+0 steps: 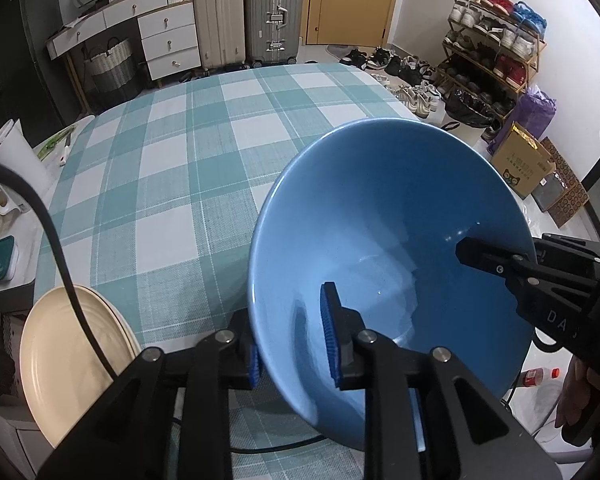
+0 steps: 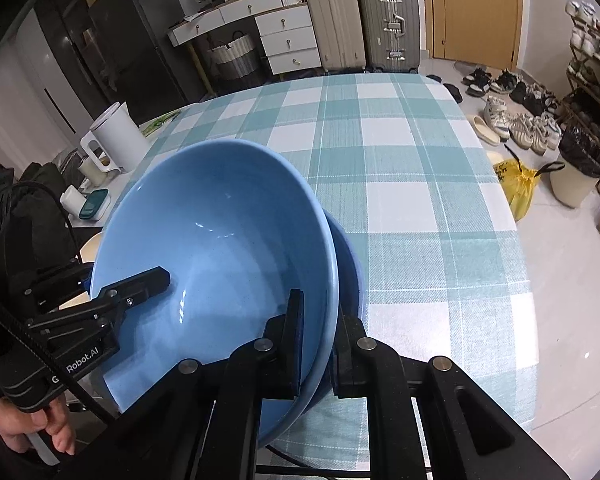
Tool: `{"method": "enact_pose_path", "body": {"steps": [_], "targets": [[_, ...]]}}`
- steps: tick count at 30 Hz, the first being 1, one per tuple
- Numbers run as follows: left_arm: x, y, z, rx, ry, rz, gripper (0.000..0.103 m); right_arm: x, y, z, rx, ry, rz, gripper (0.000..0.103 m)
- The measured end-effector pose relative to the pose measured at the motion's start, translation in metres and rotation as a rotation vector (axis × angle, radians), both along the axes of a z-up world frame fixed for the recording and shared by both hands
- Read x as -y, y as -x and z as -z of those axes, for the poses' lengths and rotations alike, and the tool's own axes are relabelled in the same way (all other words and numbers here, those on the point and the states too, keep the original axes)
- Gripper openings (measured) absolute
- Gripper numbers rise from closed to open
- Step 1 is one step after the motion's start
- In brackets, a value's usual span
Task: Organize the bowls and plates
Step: 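Lower the nested blue bowls into the last blue bowl with both grippers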
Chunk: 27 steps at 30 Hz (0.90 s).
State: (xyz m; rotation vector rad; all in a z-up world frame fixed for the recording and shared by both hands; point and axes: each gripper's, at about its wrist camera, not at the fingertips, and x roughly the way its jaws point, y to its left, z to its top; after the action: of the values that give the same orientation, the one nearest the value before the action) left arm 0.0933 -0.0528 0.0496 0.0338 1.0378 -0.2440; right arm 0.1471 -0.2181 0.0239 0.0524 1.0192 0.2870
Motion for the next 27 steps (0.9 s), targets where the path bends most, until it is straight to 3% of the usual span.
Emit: {"method": "enact_pose_path", "body": {"steps": [8, 13, 16, 27], "targets": [[0.0008, 0.0019, -0.0001, 0.014, 0.004, -0.011, 0.022, 0.0020, 0.0033, -0.0035, 0.035, -0.013, -0.002, 0.011], [0.0035, 0.0043, 0.0011, 0.023, 0.020, -0.018, 0.037, -0.0016, 0.0020, 0.0012, 0.032, -0.025, 0.006, 0.011], [0.0071, 0.0065, 0.0022, 0.041, -0.014, -0.018, 0.038, -0.0019, 0.0045, -0.0019, 0.061, -0.010, -0.002, 0.011], [0.0077, 0.0084, 0.0007, 0.048, 0.005, -0.005, 0.038, 0.0032, 0.0082, -0.0059, 0.071, -0.017, 0.008, 0.011]]}}
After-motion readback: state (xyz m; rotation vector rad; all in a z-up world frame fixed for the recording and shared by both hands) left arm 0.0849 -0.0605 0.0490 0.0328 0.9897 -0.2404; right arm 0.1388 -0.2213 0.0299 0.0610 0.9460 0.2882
